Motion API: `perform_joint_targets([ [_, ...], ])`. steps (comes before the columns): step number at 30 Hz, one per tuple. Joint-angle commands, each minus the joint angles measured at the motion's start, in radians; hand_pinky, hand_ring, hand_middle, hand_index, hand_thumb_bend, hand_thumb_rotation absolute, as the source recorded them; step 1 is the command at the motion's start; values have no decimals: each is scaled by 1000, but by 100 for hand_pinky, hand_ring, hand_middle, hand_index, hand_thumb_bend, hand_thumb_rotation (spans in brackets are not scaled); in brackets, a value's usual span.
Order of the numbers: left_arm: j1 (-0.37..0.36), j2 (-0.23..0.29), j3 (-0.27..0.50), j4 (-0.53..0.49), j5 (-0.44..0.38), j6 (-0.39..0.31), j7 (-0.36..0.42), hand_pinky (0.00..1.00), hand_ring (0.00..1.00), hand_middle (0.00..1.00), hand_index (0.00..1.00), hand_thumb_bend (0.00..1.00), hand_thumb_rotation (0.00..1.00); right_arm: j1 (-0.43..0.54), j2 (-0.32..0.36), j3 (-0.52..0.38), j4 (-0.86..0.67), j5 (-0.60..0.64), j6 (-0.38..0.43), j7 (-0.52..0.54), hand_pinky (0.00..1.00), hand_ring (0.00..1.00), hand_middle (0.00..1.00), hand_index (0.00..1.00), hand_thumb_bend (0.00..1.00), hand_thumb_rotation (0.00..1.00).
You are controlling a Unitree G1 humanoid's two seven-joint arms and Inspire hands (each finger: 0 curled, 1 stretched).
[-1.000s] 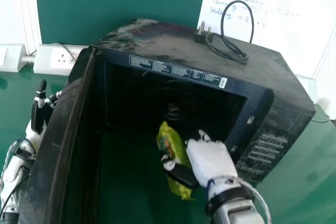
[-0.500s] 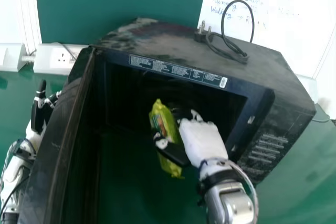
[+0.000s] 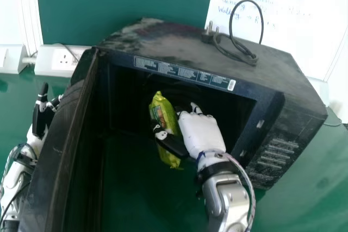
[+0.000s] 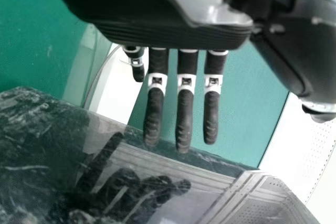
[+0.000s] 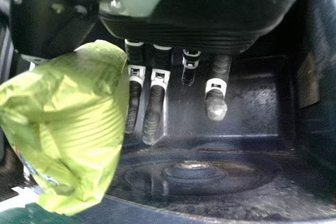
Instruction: Put biscuit inside oven
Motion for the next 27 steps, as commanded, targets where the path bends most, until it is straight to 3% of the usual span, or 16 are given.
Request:
perform_joint_targets([
  [1,12,4,-6,-9,2,1,3,24,32,41,49,52,8,-38,-13,8,58,33,1,-70,13,21,43,49,52,0],
  [6,16,5,-7,-16,3,1,7,24,32,41,49,52,8,-93,-33,30,190,81,4,-185,15,23,40,50,52,0],
  [18,26,3,-7,-36,-3,15,11,25,32,41,49,52,8,-260,-130,92,547,223,-85,-481,20,28,41,49,52,0],
  [27,27,5,-7,-39,-2,19,12,24,31,41,49,52,8,-351,-154,139,742,287,-122,-674,19,28,44,49,52,0],
])
